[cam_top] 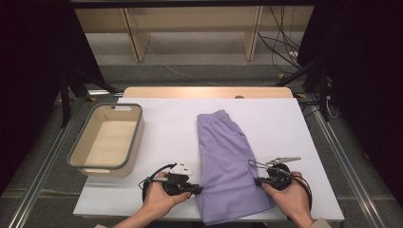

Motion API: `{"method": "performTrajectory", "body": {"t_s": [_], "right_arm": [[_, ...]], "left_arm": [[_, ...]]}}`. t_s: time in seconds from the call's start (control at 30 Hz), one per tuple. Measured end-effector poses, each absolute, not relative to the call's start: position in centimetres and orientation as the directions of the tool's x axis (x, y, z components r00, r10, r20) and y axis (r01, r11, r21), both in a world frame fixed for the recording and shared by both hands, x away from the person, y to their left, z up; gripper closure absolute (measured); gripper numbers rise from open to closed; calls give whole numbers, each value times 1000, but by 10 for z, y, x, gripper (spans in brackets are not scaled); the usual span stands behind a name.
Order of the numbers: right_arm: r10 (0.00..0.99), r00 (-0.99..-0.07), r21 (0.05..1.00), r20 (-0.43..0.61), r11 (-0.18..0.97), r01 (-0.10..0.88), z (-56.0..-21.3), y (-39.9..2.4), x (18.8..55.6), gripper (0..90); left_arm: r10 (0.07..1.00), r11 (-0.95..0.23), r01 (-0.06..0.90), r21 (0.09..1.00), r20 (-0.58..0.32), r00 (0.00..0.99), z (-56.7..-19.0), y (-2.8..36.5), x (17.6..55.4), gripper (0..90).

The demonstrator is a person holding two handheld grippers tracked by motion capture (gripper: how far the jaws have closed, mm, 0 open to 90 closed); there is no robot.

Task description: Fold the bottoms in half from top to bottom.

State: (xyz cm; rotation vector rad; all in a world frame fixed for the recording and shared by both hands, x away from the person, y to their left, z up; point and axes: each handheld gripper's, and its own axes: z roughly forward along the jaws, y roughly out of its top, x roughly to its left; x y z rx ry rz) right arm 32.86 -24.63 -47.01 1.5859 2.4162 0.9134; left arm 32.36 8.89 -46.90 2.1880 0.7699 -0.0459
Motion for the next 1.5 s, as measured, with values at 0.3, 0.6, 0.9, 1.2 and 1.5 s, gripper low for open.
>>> {"method": "performTrajectory", "body": {"t_s": [0.3,0.6,0.9,1.2,1.5], "right_arm": [[848,-471,529,241,292,797,-470,-234,321,895],[834,-487,517,260,306,799,-470,-225,314,894],[813,-514,519,276,324,791,-469,-217,308,894],[794,-536,512,288,345,787,-469,-210,302,894],[780,-550,498,298,364,787,-470,-207,299,894]], "left_arm": [[507,-508,542,670,-277,816,-469,103,323,881],[489,-530,531,661,-273,828,-469,115,323,881],[482,-548,519,656,-259,837,-469,126,321,880],[484,-540,538,647,-285,828,-470,135,320,879],[485,-542,547,638,-294,823,-470,140,319,879]]}}
